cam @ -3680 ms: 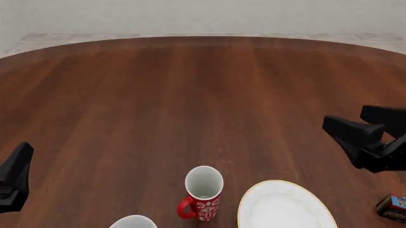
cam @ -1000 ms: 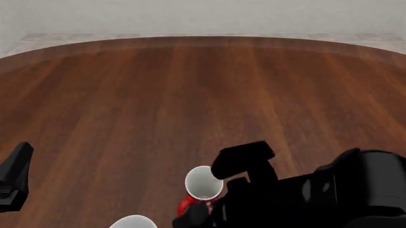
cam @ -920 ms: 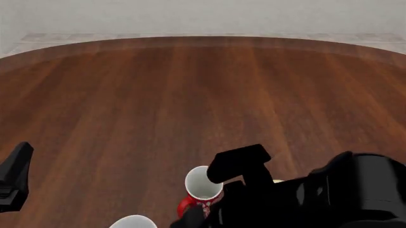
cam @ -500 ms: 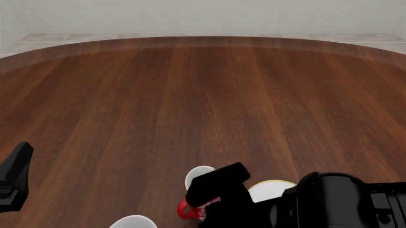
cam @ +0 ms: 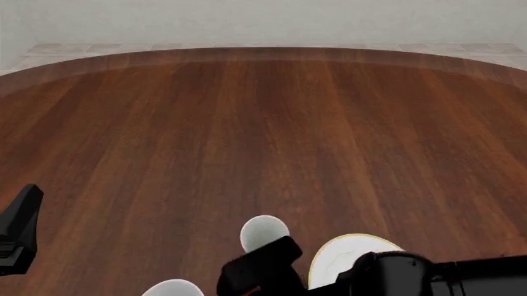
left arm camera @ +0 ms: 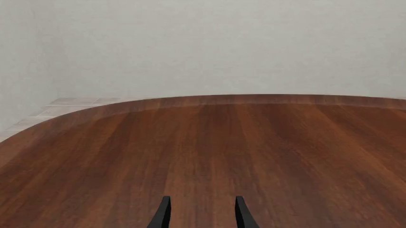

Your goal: Put the white mug on the plate.

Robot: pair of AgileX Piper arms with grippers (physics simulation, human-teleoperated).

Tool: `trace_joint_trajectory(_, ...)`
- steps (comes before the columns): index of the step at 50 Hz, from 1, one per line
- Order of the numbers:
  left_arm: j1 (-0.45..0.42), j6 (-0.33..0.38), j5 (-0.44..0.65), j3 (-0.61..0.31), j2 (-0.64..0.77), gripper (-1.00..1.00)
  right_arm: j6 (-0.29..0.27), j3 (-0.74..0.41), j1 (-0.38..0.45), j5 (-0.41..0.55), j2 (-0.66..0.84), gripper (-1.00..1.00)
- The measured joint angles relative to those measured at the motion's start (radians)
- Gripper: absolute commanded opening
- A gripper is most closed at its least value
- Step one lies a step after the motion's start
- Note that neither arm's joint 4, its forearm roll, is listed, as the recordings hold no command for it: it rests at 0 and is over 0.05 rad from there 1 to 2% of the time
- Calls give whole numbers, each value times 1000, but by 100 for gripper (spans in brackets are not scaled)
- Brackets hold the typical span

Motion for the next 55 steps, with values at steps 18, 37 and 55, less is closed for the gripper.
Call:
trace_joint_trajectory(18,0,0,0,0,0,100,21,-11,46,-11,58,100)
trace_joint_trajectory(37,0,0,0,0,0,100,31,-22,75,-15,95,100)
trace_joint_trajectory(55,0,0,0,0,0,100,41,-20,86,-37,120,100)
